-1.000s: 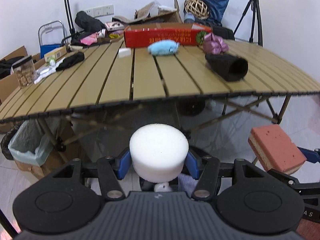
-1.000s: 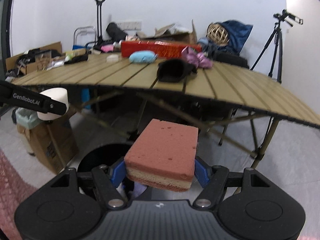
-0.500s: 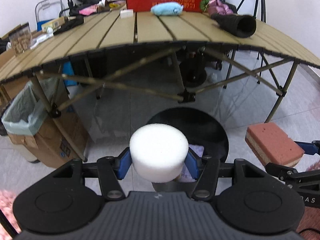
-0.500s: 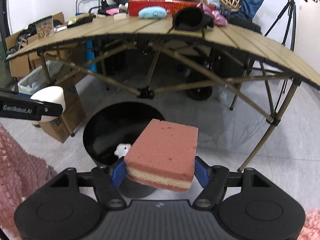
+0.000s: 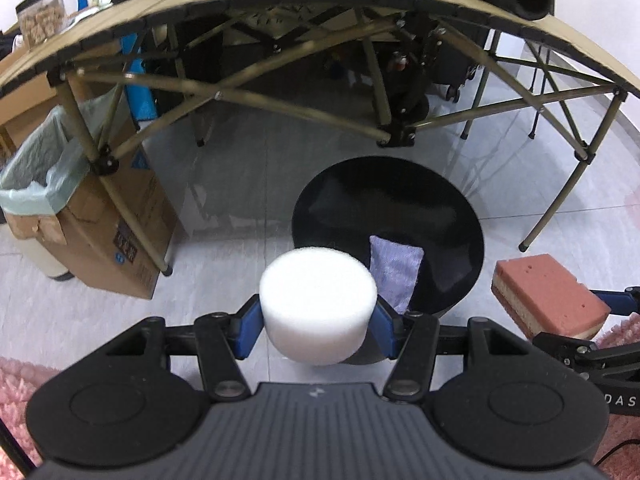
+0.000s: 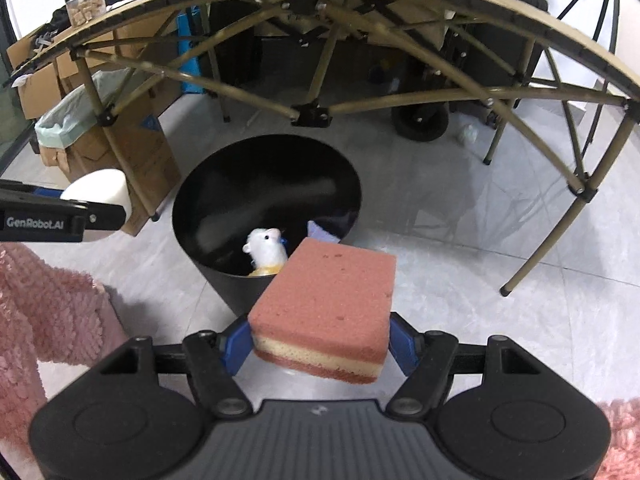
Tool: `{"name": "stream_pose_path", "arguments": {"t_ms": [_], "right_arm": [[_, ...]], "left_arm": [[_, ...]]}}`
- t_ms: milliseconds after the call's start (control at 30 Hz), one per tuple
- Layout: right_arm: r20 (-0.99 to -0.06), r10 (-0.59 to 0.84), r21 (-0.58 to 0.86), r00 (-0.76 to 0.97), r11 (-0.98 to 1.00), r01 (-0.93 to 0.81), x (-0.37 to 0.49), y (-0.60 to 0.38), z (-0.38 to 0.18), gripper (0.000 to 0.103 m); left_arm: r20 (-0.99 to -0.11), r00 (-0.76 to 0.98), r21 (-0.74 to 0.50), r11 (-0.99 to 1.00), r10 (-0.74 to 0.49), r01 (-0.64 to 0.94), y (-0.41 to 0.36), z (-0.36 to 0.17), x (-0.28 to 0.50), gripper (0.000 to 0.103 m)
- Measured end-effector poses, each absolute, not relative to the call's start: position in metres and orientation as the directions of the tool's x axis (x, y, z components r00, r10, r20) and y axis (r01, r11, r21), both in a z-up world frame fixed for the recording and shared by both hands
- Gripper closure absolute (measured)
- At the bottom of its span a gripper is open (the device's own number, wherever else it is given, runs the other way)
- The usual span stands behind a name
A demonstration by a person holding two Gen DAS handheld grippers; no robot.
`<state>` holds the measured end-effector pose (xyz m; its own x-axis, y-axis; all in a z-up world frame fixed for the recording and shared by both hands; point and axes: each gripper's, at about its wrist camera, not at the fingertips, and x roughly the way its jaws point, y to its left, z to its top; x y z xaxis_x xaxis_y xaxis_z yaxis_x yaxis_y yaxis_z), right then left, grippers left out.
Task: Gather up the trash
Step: 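Carry the white foam roll and pink sponge block off the table over the black bin, then open the right gripper to drop the pink sponge block into the bin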
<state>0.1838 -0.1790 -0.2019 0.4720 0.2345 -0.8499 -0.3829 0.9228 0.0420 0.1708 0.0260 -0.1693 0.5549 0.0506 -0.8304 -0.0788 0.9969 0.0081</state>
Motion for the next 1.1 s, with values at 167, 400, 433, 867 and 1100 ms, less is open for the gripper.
{"name": "stream_pose_path", "arguments": {"t_ms": [167,400,433,867,1100], "right_arm": [[-0.854,0.250,0.054,0.457,0.915,-0.400,0.188,-0.172,-0.207,0.034],[-0.857,0.270,0.056,0.439,0.896,-0.441,0.200,-0.154,-0.210,0.034],[-0.858,0.272,0.056,0.436,0.893,-0.446,0.202,-0.151,-0.210,0.034],[-0.846,0.308,0.070,0.435,0.873,-0.482,0.244,-0.116,-0.213,0.034],[-0.833,0.329,0.074,0.445,0.863,-0.500,0.265,-0.095,-0.215,0.033]], "left_arm": [[-0.843,0.535,0.003,0.995,0.055,-0.097,0.034,-0.176,0.173,0.046],[-0.866,0.496,0.001,0.992,0.065,-0.130,0.048,-0.186,0.177,0.046],[-0.868,0.492,0.000,0.991,0.066,-0.133,0.050,-0.187,0.177,0.046],[-0.889,0.449,0.004,0.983,0.088,-0.184,0.068,-0.197,0.183,0.046],[-0.892,0.445,-0.002,0.982,0.083,-0.188,0.071,-0.198,0.183,0.046]]}}
